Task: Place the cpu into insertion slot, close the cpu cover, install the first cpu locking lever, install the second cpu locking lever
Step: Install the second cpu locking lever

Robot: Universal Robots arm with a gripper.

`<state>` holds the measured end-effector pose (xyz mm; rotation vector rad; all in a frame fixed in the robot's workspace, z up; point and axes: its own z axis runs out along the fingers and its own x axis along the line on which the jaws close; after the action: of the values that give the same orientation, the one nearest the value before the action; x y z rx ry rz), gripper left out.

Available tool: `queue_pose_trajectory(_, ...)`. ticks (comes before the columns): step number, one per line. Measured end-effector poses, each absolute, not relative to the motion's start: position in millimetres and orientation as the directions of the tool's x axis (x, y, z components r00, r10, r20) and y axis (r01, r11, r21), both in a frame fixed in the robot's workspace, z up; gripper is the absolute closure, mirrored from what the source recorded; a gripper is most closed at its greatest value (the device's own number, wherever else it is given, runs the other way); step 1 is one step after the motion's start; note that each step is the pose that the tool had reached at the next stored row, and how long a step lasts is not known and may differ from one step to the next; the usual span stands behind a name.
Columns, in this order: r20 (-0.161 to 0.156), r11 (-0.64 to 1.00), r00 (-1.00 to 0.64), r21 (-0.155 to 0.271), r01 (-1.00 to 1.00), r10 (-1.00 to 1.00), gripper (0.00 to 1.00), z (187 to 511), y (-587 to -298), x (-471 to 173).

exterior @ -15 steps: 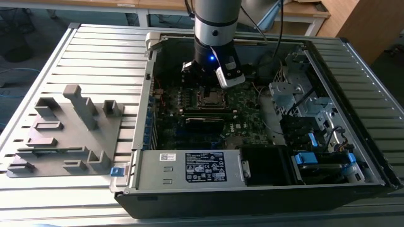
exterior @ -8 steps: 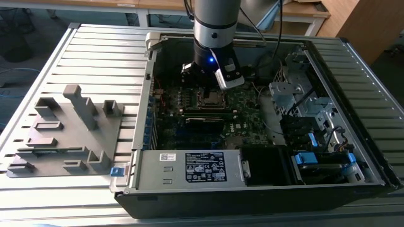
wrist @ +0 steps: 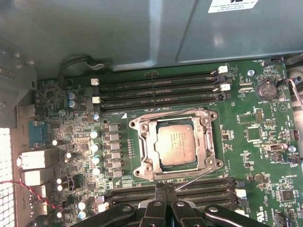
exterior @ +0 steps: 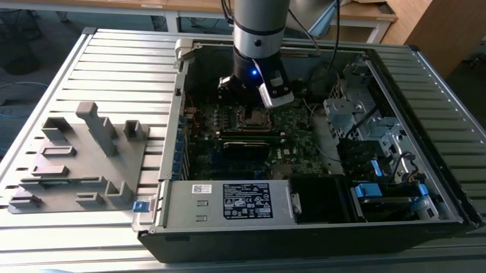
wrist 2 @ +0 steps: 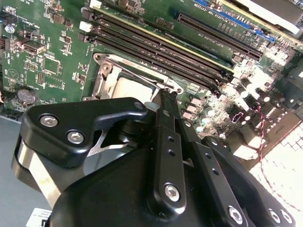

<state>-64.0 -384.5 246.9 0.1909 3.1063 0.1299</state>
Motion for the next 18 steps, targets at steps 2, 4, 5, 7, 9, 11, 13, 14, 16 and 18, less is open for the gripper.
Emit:
queue_pose_trajectory(2,-0.021,0.989,-0.992,0.084,0.121,0.123,0.89,245,-385,-64)
queue_pose_trajectory(4,-0.022,0.989,-0.992,0.084,0.121,0.123,0.89,243,-385,-64)
queue_pose_trajectory(5,-0.022,0.989,-0.992,0.084,0.121,0.123,0.89,242,-385,-64)
queue_pose_trajectory(7,-0.021,0.989,-0.992,0.084,0.121,0.123,0.89,239,-385,-65)
queue_pose_trajectory(9,-0.021,0.989,-0.992,0.084,0.121,0.123,0.89,237,-385,-66)
queue_pose_trajectory(11,-0.021,0.989,-0.992,0.084,0.121,0.123,0.89,234,-385,-68)
queue_pose_trajectory(13,-0.020,0.989,-0.992,0.084,0.121,0.123,0.89,231,-385,-69)
queue_pose_trajectory(14,-0.020,0.989,-0.992,0.084,0.121,0.123,0.89,229,-385,-70)
queue_pose_trajectory(16,-0.020,0.989,-0.992,0.083,0.121,0.123,0.89,226,-385,-73)
queue_pose_trajectory(18,-0.019,0.989,-0.992,0.082,0.121,0.123,0.89,225,-385,-74)
